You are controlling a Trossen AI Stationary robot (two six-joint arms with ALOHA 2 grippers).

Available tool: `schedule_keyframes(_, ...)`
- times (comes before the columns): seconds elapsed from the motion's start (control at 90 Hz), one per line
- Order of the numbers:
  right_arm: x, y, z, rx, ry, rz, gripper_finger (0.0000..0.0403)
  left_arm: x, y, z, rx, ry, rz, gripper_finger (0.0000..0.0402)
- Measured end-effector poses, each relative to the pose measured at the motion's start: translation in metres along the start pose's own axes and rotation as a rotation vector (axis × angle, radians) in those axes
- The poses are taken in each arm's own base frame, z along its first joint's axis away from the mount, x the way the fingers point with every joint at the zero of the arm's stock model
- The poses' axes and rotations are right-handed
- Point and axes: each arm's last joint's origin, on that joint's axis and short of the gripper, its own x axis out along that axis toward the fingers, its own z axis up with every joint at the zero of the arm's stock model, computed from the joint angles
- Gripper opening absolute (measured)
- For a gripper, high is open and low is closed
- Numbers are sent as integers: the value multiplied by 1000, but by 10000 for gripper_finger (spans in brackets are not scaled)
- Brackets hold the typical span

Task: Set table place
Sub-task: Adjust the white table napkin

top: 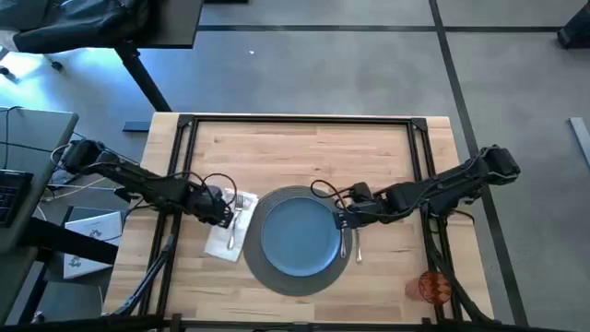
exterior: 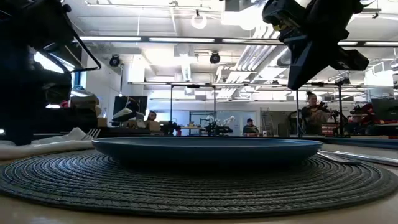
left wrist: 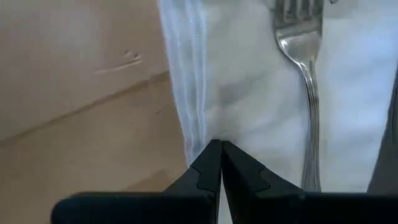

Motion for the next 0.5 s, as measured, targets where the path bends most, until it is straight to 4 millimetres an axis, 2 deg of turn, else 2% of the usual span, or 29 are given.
schedule_keyframes(0.233,0,-1,0,-9,6,-7,2,0,0,-11,-111,-3,-8,0)
schedule_keyframes(0.5,0,-1,0,-9,6,-7,2,-11,-8,-24,-42,46,-19,0)
